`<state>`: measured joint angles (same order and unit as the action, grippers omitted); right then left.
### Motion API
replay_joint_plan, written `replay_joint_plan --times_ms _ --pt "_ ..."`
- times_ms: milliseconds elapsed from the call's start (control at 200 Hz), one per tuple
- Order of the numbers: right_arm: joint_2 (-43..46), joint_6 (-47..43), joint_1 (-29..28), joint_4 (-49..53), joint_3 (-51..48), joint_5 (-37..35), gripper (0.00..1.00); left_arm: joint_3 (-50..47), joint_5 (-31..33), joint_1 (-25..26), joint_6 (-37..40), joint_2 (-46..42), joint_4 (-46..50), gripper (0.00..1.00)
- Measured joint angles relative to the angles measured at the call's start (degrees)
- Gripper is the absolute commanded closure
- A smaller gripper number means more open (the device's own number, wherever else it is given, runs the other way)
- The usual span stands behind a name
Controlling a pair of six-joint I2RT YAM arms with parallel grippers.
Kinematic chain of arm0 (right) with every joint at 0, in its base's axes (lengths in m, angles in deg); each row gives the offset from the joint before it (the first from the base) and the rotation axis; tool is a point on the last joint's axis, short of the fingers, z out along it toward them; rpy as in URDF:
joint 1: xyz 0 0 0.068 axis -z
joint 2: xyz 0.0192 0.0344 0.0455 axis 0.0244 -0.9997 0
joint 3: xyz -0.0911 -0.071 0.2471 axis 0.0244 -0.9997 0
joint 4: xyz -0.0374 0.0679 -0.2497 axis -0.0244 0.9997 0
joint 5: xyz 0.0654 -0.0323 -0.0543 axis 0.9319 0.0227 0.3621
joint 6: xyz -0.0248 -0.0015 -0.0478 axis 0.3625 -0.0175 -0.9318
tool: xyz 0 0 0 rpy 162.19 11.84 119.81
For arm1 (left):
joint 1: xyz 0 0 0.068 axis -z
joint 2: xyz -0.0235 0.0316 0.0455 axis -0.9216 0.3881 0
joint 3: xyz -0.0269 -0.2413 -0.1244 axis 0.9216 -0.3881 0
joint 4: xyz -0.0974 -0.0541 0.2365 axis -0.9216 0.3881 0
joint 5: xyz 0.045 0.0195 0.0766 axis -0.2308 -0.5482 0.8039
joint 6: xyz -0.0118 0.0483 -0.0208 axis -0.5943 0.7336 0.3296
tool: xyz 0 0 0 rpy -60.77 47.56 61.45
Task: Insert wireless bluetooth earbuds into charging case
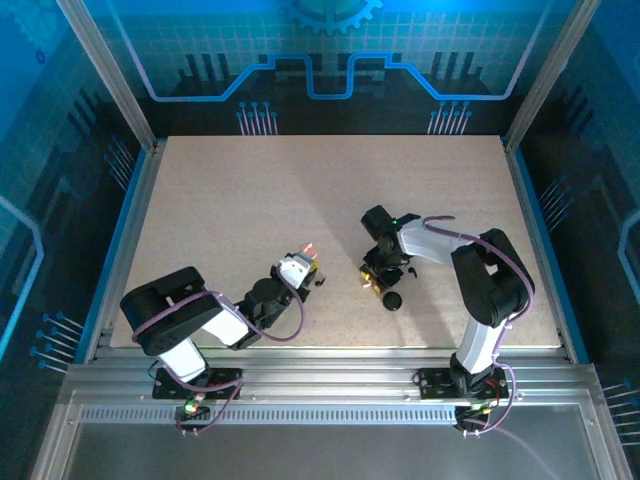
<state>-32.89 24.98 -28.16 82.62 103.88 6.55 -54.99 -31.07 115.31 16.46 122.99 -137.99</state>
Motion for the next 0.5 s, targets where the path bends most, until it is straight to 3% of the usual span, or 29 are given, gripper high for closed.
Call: replay_joint_plan --times_ms 500 --pt "-0.33 -1.03 -0.02 1.05 0.11 0.17 0.76 0.00 0.00 -0.04 0.02 0.13 -0.02 0.78"
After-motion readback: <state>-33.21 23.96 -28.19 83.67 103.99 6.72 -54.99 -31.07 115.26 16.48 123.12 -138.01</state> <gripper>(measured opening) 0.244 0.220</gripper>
